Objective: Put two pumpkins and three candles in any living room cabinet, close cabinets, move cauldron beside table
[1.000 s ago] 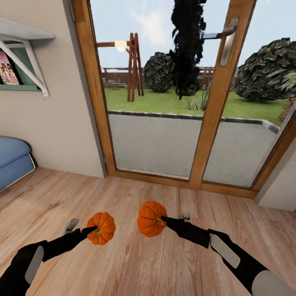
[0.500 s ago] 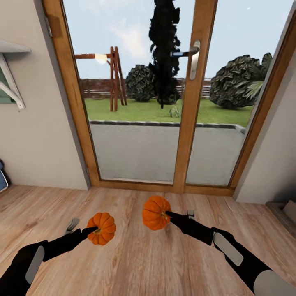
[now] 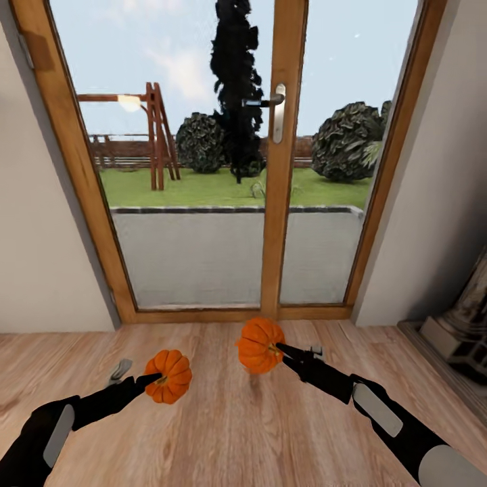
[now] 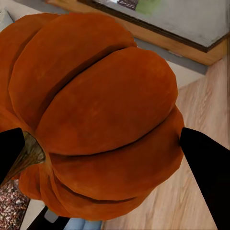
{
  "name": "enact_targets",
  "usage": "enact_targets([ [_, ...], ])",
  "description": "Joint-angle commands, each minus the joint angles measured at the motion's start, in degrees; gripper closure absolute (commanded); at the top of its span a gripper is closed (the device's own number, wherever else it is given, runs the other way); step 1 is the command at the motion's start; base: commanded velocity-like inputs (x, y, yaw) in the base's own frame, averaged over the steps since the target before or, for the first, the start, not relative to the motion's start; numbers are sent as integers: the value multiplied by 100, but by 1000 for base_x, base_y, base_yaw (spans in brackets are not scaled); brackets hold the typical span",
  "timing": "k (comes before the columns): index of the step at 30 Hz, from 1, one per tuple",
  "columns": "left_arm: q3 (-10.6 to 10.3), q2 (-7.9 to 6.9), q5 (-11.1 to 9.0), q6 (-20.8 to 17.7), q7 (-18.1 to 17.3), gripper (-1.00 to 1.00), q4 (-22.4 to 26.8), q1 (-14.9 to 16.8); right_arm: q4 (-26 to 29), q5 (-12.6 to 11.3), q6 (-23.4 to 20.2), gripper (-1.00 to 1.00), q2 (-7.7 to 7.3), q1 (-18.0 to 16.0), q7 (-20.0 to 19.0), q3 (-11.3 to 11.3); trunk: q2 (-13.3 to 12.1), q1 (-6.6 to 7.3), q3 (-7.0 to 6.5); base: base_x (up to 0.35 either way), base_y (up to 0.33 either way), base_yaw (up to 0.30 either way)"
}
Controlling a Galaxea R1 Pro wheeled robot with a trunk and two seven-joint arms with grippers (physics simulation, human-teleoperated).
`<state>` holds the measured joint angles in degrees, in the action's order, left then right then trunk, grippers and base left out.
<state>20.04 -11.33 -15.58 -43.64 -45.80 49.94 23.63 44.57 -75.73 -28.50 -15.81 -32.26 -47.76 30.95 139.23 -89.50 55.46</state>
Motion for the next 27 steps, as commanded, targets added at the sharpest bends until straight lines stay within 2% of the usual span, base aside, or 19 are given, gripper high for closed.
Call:
enact_targets([
  [1, 9, -3, -50, -48, -8, 100, 6, 2, -1, -90, -51, 100, -3, -8, 8, 22, -39, 24, -13, 0, 0, -278],
  [8, 3, -4, -54, -48, -12, 100, 7, 2, -51, -100, -44, 100, -8, -8, 36, 18, -320, 178, -139, -96, 0, -278],
  [19, 17, -10, -59, -51, -16, 100, 7, 2, -77, -100, -42, 100, -5, -8, 46, 18, -761, 419, -337, -203, 0, -278],
  [25, 28, -26, -47, -52, -17, 100, 7, 2, -80, -122, -39, 100, 2, -8, 47, 10, -1001, 551, -444, -40, 0, -278],
  [27, 33, -33, -48, -55, -17, 100, 7, 2, -80, -125, -35, 100, 0, -8, 47, -79, -1082, 595, -480, -4, 0, -278],
])
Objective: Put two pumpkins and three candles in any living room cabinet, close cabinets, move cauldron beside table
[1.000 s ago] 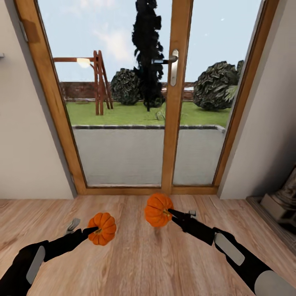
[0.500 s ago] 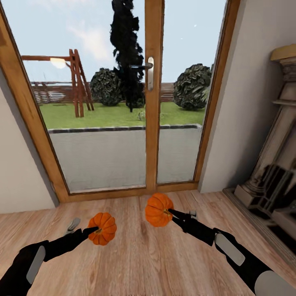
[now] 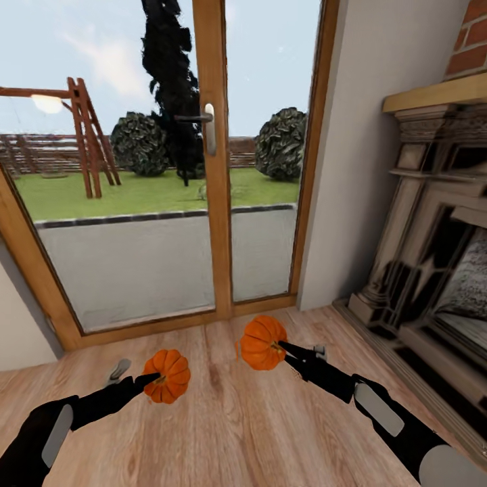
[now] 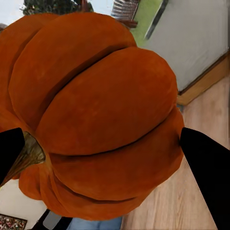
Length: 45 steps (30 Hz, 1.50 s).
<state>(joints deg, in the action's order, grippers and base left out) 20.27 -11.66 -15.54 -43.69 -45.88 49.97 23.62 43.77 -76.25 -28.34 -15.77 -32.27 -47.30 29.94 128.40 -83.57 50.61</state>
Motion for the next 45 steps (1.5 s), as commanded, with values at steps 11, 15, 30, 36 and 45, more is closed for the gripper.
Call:
enact_targets([
  [11, -17, 32, -50, -43, 0, 100, 3, 2, 1, -74, -49, 100, -5, -8, 1, -78, -440, 244, -211, 0, 0, -278],
  [15, -23, 44, -46, -43, 0, 100, 4, 2, 0, -74, -49, 100, -5, -8, 6, -82, -600, 331, -291, 0, 0, -278],
  [30, -19, 39, -51, -43, 0, 100, 1, 2, 0, -74, -48, 100, -5, -8, 19, -81, -1202, 661, -594, 0, 0, -278],
  [36, -23, 58, -48, -43, 2, 100, 4, 2, 0, -74, -49, 100, -5, -8, 19, -84, -1443, 793, -715, 0, 0, -278],
  [45, -81, 68, -40, -43, 9, 100, -2, 2, 0, -74, -49, 100, -5, -8, 19, -84, -1803, 990, -898, 0, 0, -278],
])
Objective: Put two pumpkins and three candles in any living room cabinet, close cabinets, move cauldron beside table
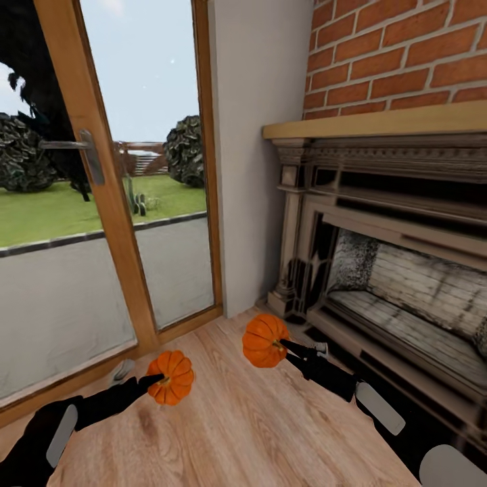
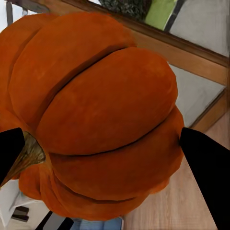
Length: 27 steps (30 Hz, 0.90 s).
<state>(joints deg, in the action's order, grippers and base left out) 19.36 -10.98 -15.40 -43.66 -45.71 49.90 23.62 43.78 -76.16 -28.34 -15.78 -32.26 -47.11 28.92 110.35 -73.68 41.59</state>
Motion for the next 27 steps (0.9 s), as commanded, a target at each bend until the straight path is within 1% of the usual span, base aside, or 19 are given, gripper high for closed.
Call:
enact_targets([
  [1, -18, 0, -53, -46, -8, 100, 4, 3, -1, -84, -49, 100, -4, -9, 0, 17, -39, 24, -16, 0, 0, -278],
  [5, -68, 0, -51, -46, -8, 100, 3, 3, -1, -84, -49, 100, -4, -9, 0, 17, -199, 111, -97, 0, 0, -278],
  [27, -73, 1, -60, -46, -8, 100, 11, 3, -8, -84, -49, 100, -4, -9, 9, 18, -1081, 595, -544, 0, 0, -278],
])
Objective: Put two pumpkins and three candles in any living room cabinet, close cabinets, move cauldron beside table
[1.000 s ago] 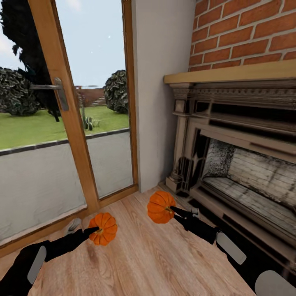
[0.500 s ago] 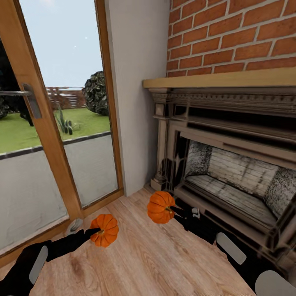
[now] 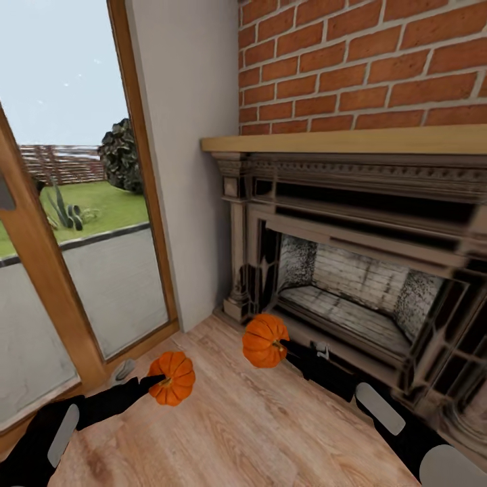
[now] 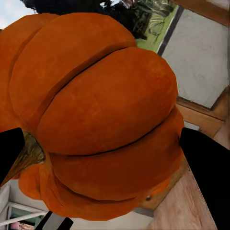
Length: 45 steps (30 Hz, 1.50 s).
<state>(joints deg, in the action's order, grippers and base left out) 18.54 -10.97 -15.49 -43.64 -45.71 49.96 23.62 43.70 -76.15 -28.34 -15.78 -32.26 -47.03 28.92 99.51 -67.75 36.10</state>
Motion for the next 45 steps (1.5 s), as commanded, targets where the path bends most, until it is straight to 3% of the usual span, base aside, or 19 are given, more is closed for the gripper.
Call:
enact_targets([
  [1, 10, 2, -51, -48, -10, 100, 5, 2, -1, -85, -49, 100, -4, -9, 1, 17, -38, 23, -16, 0, 0, -278],
  [13, 10, -5, -53, -48, -16, 100, 5, 2, -1, -85, -49, 100, -3, -9, 1, 17, -520, 287, -260, -25, 0, -278],
  [27, 10, -10, -51, -48, -17, 100, 5, 2, 3, -85, -47, 100, -4, -9, -5, 17, -1081, 594, -534, -317, 0, -200],
  [37, 38, -39, -90, -48, -45, 100, 5, 2, -2, -85, -49, 100, -4, -9, 0, 17, -1081, 594, -535, -305, -20, -229],
  [45, 66, -61, -102, -48, -43, 100, 5, 2, -2, -85, -49, 100, -4, -9, 19, 17, -1081, 594, -535, -199, -223, -280],
])
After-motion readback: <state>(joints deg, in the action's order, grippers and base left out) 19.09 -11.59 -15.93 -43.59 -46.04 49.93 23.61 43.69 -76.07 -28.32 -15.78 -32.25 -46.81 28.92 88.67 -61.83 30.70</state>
